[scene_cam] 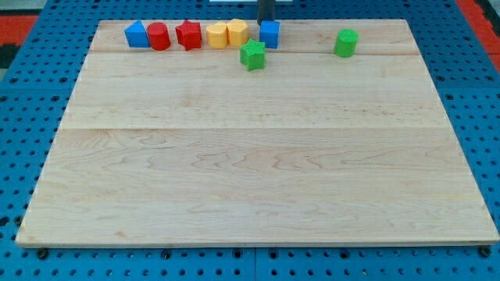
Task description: Move the blue cube to the green star
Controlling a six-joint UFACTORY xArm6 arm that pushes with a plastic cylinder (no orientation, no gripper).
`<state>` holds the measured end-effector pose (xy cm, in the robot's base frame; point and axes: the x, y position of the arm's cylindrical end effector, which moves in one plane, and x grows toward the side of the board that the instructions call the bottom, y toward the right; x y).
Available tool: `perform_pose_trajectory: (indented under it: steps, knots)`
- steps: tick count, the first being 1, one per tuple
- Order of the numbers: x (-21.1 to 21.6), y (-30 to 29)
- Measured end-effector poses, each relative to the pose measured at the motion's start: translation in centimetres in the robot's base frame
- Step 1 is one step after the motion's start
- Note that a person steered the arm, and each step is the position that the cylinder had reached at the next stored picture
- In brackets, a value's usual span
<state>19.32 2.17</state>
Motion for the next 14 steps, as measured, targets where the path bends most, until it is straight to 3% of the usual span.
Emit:
perform_pose_trajectory:
  steps: [2, 4, 5, 6, 8, 9, 12, 14]
  knots:
    - [4.3, 0.5]
    - [9.7, 4.8]
    - [8.5, 5.6]
    - [11.4, 7.2]
    - [14.8, 4.4]
    - [16.6, 8.5]
    - [18.3, -2.7]
    - [20.8, -4.8]
